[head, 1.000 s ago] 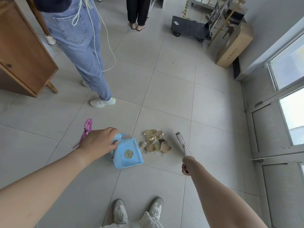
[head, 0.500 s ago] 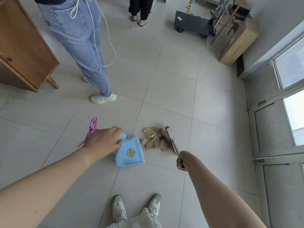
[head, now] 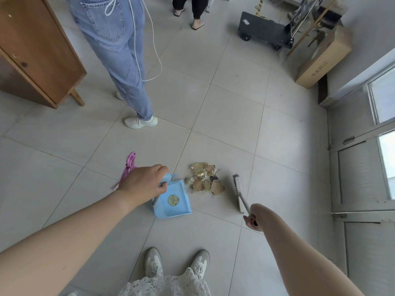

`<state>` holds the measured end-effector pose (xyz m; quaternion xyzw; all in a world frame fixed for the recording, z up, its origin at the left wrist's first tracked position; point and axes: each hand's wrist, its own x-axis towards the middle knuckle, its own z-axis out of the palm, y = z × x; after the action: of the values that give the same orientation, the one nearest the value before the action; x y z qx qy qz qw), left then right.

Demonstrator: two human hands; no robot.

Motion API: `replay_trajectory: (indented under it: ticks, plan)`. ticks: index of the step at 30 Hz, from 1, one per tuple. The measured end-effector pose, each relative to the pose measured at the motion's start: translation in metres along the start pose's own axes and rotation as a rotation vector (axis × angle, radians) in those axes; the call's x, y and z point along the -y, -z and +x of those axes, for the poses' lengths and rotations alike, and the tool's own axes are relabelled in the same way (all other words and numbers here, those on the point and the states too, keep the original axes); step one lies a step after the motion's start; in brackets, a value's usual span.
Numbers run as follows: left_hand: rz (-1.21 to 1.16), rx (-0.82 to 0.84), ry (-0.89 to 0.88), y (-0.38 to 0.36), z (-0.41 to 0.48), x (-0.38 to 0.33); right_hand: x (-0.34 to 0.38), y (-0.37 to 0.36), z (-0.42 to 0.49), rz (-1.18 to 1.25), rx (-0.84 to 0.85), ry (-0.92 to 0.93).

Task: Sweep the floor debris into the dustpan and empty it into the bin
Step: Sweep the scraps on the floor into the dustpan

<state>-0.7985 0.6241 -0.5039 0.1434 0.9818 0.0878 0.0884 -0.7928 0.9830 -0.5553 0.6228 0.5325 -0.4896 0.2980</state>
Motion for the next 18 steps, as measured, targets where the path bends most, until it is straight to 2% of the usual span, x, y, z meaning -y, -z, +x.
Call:
replay_trajectory:
  ticks: [9,18]
  plan:
    - [0.001,0.027,0.003,-0.005,-0.002,0.005,0.010,-0.083,-0.014,0.349,0.170,-0.068]
    - [-0.001,0.028,0.035,-0.007,0.006,0.016,0.030,-0.111,-0.026,0.321,0.211,-0.078]
